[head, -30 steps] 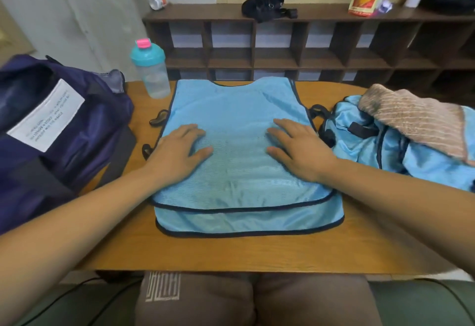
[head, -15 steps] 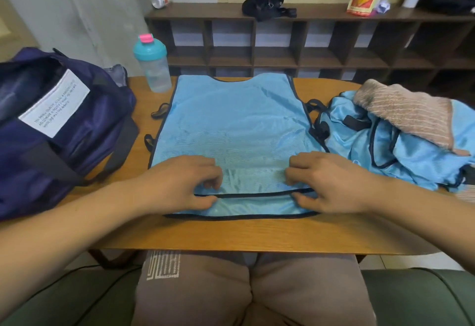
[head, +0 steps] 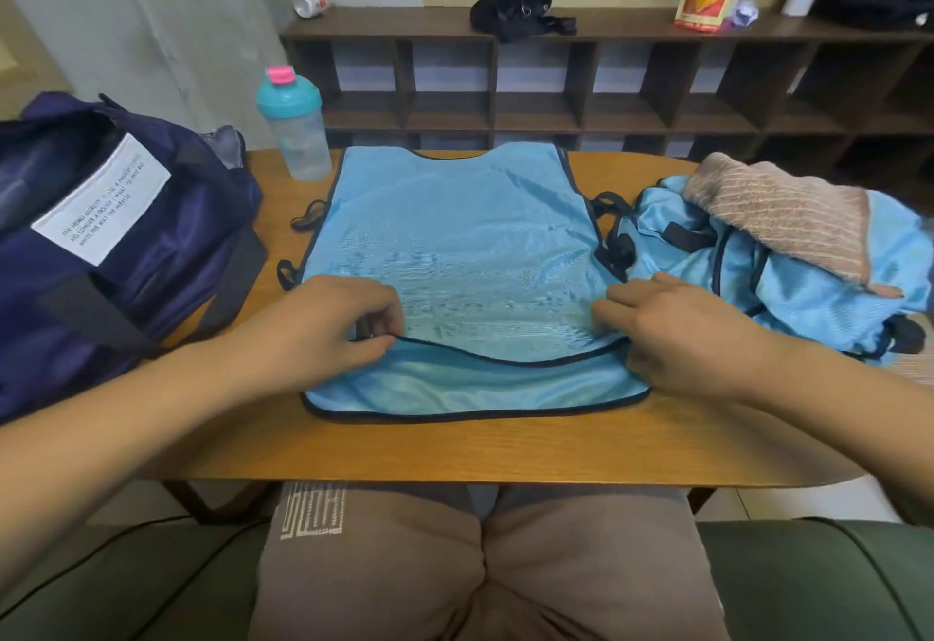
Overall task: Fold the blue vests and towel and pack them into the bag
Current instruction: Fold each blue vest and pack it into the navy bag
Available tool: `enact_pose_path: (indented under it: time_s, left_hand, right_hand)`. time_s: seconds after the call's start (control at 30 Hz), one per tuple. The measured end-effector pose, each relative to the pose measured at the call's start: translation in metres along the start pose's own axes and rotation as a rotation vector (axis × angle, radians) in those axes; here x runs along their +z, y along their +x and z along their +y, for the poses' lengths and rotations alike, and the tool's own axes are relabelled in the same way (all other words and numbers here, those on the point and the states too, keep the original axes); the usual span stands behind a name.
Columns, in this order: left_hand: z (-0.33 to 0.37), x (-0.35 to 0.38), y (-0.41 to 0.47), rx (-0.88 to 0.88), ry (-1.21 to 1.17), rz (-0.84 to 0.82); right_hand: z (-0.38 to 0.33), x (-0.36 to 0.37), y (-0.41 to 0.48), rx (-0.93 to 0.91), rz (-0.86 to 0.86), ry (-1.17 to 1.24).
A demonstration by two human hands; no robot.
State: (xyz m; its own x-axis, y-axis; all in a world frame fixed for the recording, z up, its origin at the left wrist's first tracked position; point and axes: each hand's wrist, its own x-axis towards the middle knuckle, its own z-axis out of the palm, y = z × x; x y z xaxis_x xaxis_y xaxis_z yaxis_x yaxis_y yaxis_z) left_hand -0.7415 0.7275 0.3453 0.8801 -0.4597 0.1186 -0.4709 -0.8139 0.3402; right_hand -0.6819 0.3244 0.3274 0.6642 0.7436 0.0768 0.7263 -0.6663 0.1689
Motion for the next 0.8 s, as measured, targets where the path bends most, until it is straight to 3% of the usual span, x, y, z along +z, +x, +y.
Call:
enact_pose_path:
  time_s: [0.1,0.23,0.47,0.67,0.8]
  left_hand:
    - [0.005,-0.006,-0.006,0.031,-0.059,0.078]
    - [0.009,-0.008,-0.019,0.060,-0.132,0.028]
    - [-0.002,0.008,-0.038,0.045,-0.167,-0.144]
    - [0.002,-0.001,-0.041,0.055,-0.192,-0.066]
    - [0.000,-0.002,-0.046,0.063,-0.206,-0.161]
  right_hand:
    - [0.005,0.001,-0.004,0.011,0.098,-0.011]
    - [0.009,-0.016,-0.019,-0.002,0.217,0.104]
    - [-0.001,0.000,-0.047,-0.098,0.094,0.189]
    - [-0.010,-0.005,-0.053,-0.054,0.245,0.245]
    - [-0.026,-0.002,-0.055,-0.108,0.147,0.223]
